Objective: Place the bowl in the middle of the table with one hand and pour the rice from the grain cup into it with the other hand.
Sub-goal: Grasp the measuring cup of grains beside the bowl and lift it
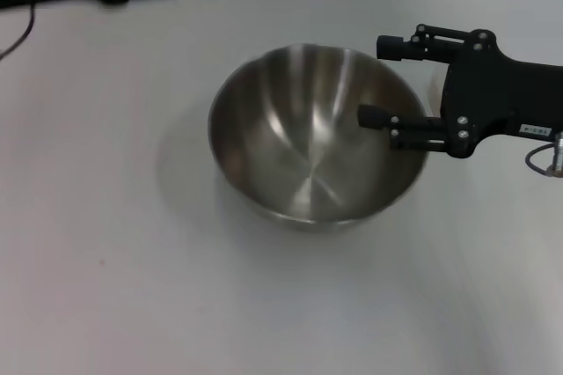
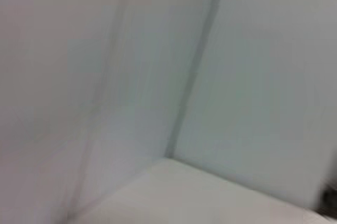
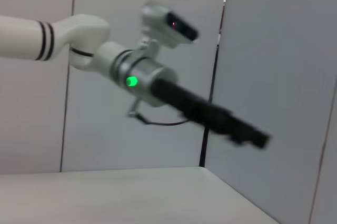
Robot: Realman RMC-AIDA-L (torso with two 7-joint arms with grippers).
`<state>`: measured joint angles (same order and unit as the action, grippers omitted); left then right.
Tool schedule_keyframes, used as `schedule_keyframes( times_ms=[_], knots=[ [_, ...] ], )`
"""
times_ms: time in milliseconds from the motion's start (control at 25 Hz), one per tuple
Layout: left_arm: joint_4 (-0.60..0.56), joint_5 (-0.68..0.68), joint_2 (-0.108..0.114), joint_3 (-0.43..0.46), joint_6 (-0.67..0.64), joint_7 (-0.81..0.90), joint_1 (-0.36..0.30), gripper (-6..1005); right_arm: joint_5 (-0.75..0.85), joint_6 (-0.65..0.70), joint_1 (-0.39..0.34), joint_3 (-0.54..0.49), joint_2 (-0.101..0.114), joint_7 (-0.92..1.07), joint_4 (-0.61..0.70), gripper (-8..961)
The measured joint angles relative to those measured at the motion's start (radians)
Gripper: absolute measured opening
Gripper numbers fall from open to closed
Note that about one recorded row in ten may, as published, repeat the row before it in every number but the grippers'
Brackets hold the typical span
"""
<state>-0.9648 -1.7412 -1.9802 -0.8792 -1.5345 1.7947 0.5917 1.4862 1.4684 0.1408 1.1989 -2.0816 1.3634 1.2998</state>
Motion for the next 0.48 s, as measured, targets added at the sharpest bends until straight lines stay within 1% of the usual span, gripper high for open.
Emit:
schedule_keyframes(
  times_ms=[80, 120, 240, 280, 320, 440, 480],
  knots=[
    [0.000, 0.000, 0.000, 0.000, 0.000, 0.000, 0.000, 697, 0.000, 0.001, -0.002, -0.012, 0.000, 0.022, -0.001, 733],
    [0.000, 0.000, 0.008, 0.000, -0.051, -0.034, -0.012, 697, 0.000, 0.005, -0.004, -0.026, 0.000, 0.044, -0.003, 733],
    [0.000, 0.000, 0.008, 0.000, -0.051, -0.034, -0.012, 696, -0.002, 0.008, -0.009, -0.044, 0.000, 0.059, -0.007, 732],
    [-0.012, -0.001, 0.011, 0.004, -0.196, -0.193, -0.082, 695, -0.007, 0.008, -0.014, -0.051, -0.001, 0.062, -0.012, 732],
    [-0.009, -0.001, -0.004, 0.004, -0.212, -0.293, -0.123, 695, -0.018, 0.005, -0.020, -0.068, -0.001, 0.064, -0.030, 732],
    [-0.009, -0.001, -0.004, 0.004, -0.212, -0.293, -0.123, 695, -0.029, 0.001, -0.023, -0.092, -0.002, 0.064, -0.057, 732],
    [0.001, -0.001, -0.017, 0.005, -0.205, -0.364, -0.153, 695, -0.035, 0.000, -0.023, -0.105, -0.002, 0.063, -0.076, 732]
  ],
)
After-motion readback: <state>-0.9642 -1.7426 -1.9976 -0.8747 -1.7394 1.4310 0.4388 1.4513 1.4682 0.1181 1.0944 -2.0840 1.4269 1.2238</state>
